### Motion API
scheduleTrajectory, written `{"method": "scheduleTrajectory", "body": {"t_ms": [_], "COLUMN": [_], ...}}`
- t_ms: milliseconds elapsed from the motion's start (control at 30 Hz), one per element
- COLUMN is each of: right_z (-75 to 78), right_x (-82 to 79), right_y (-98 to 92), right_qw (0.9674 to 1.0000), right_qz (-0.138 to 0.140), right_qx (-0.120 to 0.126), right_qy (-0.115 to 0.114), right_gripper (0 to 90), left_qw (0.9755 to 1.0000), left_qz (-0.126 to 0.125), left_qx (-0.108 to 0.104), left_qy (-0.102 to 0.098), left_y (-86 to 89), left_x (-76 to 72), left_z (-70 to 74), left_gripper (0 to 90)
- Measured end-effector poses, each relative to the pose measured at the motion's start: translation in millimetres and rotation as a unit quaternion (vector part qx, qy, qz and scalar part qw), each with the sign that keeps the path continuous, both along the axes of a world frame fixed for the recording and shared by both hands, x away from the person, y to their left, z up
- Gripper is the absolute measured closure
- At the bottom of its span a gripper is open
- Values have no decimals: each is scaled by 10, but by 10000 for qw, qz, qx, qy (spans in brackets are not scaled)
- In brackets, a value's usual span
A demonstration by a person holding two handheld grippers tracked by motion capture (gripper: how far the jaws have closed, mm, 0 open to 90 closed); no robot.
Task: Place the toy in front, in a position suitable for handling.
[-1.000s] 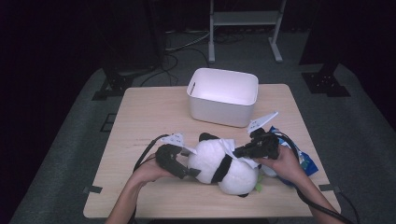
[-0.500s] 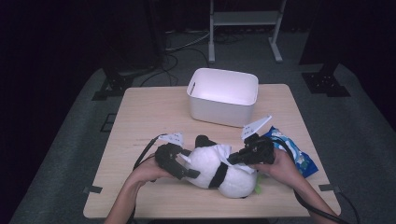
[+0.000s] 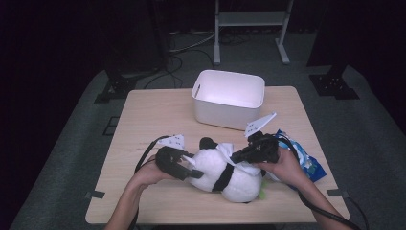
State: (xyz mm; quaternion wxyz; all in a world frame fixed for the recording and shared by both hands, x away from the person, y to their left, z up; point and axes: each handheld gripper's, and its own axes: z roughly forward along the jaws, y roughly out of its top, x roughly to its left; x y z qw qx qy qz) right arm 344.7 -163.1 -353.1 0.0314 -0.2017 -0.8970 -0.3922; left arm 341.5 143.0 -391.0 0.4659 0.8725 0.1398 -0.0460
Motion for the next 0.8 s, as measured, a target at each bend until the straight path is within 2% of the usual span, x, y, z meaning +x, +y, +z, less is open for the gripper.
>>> {"method": "scheduleTrajectory", "body": {"t_ms": [167,367,567,800], "right_z": [0,21,145,351], "right_x": [88,140,206,349], "right_y": [54,176,273,519], "right_qw": [10000,10000,9999,9994], "right_qz": [-20,-26,30,186], "right_qx": [88,-21,-63,-189], "right_qy": [17,8,-105,-243], "right_gripper": [847,847,847,847], "left_qw": [9999,9997,9998,9997], "left_qz": [135,168,134,222], "left_qx": [-89,-151,-132,-64], "left_qy": [-23,68,10,-103], "left_y": [81,156,142,180], "left_x": [25,62,70,109], "left_z": [41,-9,15,105], "left_gripper": [358,360,360,362]}}
